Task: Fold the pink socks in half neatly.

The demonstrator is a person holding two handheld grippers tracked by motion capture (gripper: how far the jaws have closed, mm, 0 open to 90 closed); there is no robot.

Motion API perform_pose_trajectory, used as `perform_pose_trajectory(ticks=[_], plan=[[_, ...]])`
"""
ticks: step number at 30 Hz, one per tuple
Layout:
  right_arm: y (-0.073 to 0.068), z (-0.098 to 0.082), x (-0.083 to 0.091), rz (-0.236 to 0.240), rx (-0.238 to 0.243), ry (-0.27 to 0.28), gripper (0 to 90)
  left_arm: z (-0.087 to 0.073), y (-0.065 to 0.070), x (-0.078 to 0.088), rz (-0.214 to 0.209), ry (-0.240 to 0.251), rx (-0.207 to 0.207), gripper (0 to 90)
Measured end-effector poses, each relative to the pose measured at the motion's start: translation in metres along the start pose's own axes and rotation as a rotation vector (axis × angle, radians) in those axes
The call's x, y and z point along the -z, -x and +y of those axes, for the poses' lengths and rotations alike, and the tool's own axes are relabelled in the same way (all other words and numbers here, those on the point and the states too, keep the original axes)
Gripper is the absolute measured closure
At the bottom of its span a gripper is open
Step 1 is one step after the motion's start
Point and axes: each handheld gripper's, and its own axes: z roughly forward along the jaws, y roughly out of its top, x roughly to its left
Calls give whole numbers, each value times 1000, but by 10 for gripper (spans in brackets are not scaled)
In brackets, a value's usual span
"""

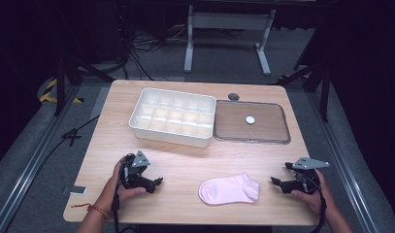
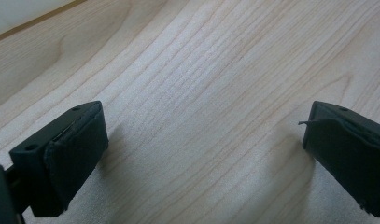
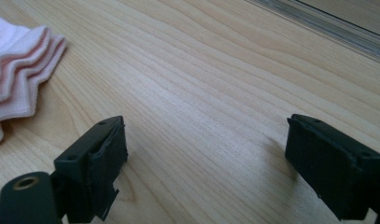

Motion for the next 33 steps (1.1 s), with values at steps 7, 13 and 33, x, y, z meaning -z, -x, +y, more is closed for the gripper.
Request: perform_pose_trajectory(ticks=[7, 13, 33], plan=[[0, 0, 0, 0, 0, 0, 130, -1, 1, 1, 4, -1, 6, 3], [0, 0, 0, -3, -3, 0, 131, -1, 1, 1, 5, 2, 7, 8], [-25, 20, 21, 94, 49, 129, 402, -2, 8, 7, -23, 12, -18, 165]])
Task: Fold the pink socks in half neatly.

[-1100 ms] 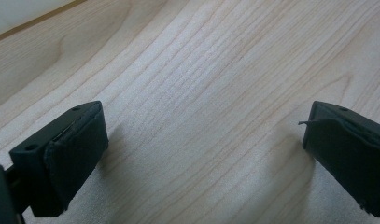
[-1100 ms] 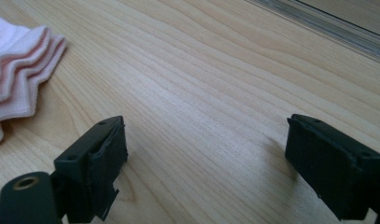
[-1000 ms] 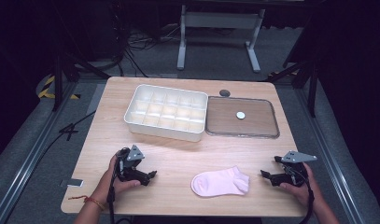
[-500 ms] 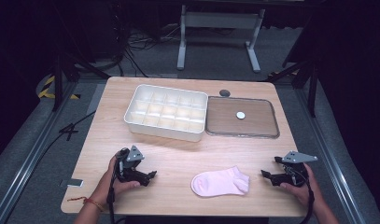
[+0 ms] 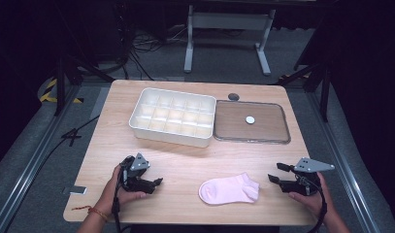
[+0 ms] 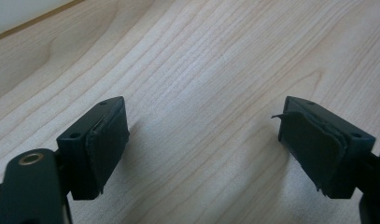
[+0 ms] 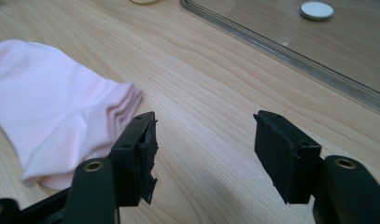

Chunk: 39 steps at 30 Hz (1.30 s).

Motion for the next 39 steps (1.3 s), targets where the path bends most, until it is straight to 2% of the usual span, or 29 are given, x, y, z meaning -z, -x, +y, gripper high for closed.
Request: perform_pose_trajectory(ticks=[4, 5, 7, 10, 11, 12, 13, 14, 15, 17, 18, 19, 20, 25, 28, 33, 39], plan=[[-6, 5, 0, 21, 19, 21, 446, 2, 2, 0, -10, -3, -5, 188], [-8, 6, 1, 26, 22, 27, 473, 2, 3, 0, -14, -5, -14, 193], [-13, 9, 1, 43, 45, 32, 517, 4, 5, 0, -28, -8, -8, 215], [-18, 11, 0, 62, 57, 34, 562, 5, 7, -1, -34, -2, -12, 244], [-25, 14, -3, 79, 82, 32, 583, 6, 8, -1, -42, -2, -14, 246], [-25, 14, -3, 79, 82, 32, 583, 7, 9, -1, -43, 0, -26, 246], [-33, 17, -7, 103, 98, 25, 609, 9, 12, 0, -51, 11, -26, 269], [-33, 17, -7, 103, 98, 25, 609, 9, 12, 0, -51, 11, -26, 273], [-41, 20, -12, 120, 123, 24, 645, 13, 17, 0, -60, 23, -29, 278], [-48, 22, -16, 142, 141, 20, 673, 15, 20, 0, -76, 31, -35, 300], [-54, 24, -20, 149, 167, 18, 690, 20, 27, -1, -94, 41, -44, 307], [-54, 24, -20, 149, 167, 18, 690, 20, 27, -1, -94, 41, -44, 313], [-63, 27, -24, 169, 195, 12, 721, 25, 35, -3, -116, 50, -62, 327], [-80, 30, -37, 206, 248, -17, 779, 37, 55, -11, -158, 47, -114, 336], [-87, 31, -47, 229, 258, -34, 808, 44, 66, -17, -187, 44, -135, 342], [-96, 30, -60, 247, 284, -67, 837, 55, 79, -27, -219, 45, -148, 364], [-102, 27, -69, 261, 296, -92, 842, 64, 87, -34, -243, 54, -136, 385]])
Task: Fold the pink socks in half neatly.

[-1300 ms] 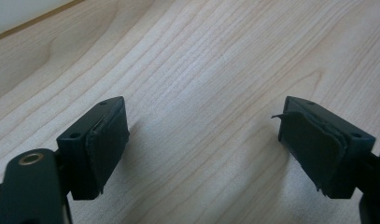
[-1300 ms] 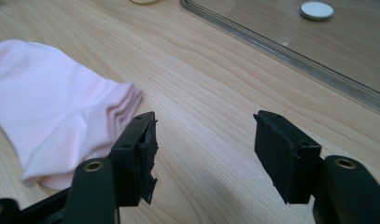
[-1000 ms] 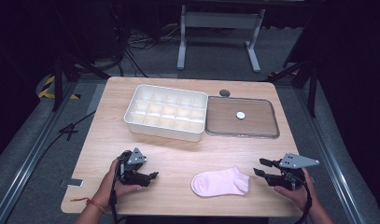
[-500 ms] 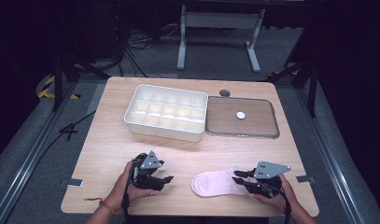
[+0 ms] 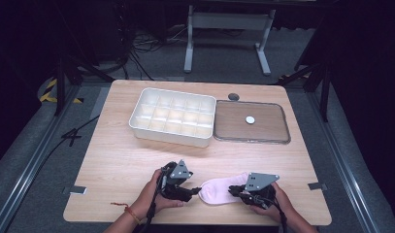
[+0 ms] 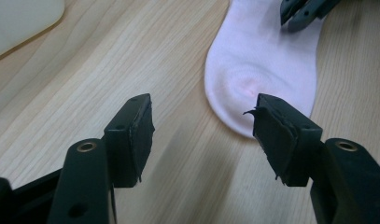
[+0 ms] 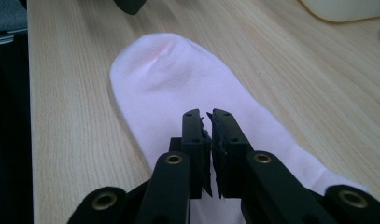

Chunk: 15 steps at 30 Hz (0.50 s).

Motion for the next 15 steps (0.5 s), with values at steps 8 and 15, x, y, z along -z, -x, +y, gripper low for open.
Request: perform_pose_trajectory(ticks=[8, 15], plan=[[-3, -2, -6, 13, 4, -13, 851, 9, 2, -22, -4, -22, 10, 410], [-5, -1, -6, 4, 10, -16, 853, 13, 6, -35, 15, -46, -3, 404]])
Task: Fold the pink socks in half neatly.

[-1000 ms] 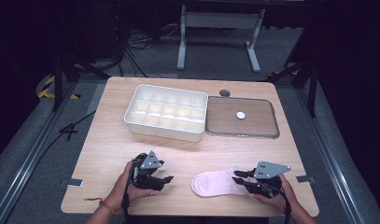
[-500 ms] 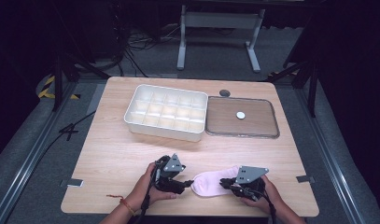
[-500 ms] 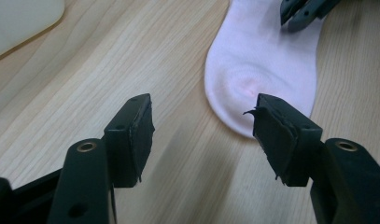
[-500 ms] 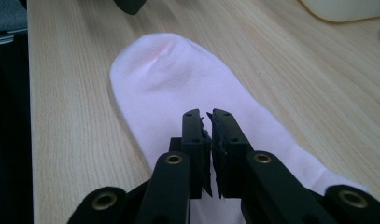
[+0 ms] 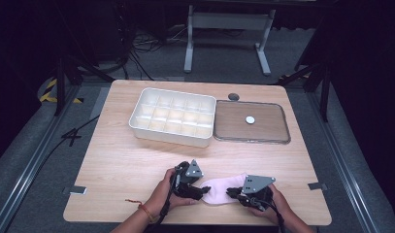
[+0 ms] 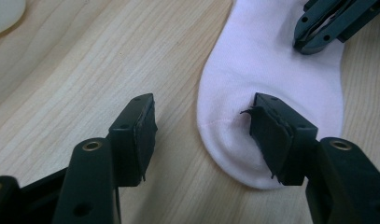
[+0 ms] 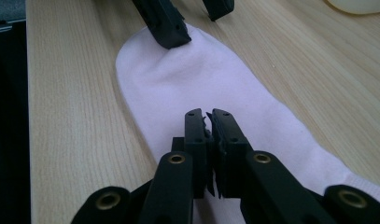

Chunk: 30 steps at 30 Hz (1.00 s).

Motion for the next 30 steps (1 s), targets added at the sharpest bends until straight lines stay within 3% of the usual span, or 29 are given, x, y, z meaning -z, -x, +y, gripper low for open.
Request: perform_pose_trajectory(ticks=[9, 14, 20, 30], plan=[[1, 0, -1, 5, -12, 7, 858, 0, 3, 0, 17, -8, -6, 416], [0, 2, -4, -11, -25, 6, 861, -1, 0, 3, -33, 1, 2, 638], [-1, 7, -9, -29, -21, -1, 863, -5, -11, 6, -75, 8, 36, 770], [0, 11, -13, -40, -25, -2, 864, -4, -11, 13, -52, 51, 19, 816]])
